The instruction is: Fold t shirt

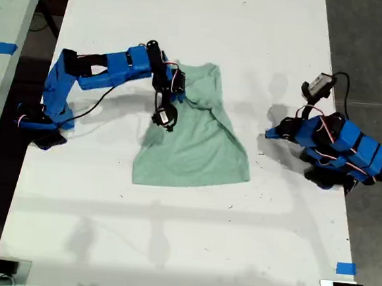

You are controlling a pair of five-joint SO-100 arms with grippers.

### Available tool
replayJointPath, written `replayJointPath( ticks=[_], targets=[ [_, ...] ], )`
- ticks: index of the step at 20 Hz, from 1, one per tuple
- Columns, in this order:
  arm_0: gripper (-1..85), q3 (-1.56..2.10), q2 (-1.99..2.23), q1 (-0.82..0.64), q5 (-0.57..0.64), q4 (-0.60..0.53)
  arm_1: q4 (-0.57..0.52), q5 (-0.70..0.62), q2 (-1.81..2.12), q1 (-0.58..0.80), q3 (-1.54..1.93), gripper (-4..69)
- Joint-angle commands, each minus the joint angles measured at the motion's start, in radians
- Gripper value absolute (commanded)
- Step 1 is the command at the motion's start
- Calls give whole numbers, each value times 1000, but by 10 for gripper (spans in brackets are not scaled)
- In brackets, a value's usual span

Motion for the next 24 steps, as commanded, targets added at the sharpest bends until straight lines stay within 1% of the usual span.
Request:
replayJointPath(
  ticks=[1, 2, 3, 4, 5, 6, 8, 12, 14, 17, 18, 20, 21, 22, 23, 24],
  targets=[
    [-2, -63, -38, 54, 28, -18, -2, -14, 9, 3, 20, 20],
    [5, -63, -51, 58, 32, -20, -2, -14, 9, 3, 20, 20],
    [87, -63, -51, 61, 38, -25, -2, -14, 9, 3, 20, 20],
    [215, -64, -44, 63, 49, -31, -2, -14, 9, 3, 20, 20],
    [289, -64, -32, 60, 52, -32, -2, -14, 9, 3, 20, 20],
    [297, -64, -20, 49, 49, -32, -2, -14, 9, 3, 20, 20],
    [305, -64, 3, 26, 44, -21, -2, -14, 9, 3, 20, 20],
    [302, -64, 89, 9, 41, 38, -2, -15, 9, 3, 20, 20],
    [300, -64, 196, 15, 44, 31, -3, -17, 9, 5, 20, 20],
    [297, -64, 360, 55, 44, -38, -3, -18, 9, 6, 20, 20],
    [294, -63, 400, 61, 40, -43, -3, -18, 9, 6, 20, 20],
    [289, -18, 508, 67, 32, -31, -3, -17, 9, 5, 20, 20],
    [286, 20, 577, 58, 17, 2, -3, -17, 9, 5, 20, 20],
    [274, 72, 657, 38, -6, 41, -3, -18, 9, 5, 20, 20],
    [217, 155, 755, 3, -28, 71, -3, -18, 9, 5, 20, 20],
    [139, 272, 873, -46, -52, 69, -3, -18, 9, 5, 20, 20]
  ],
)
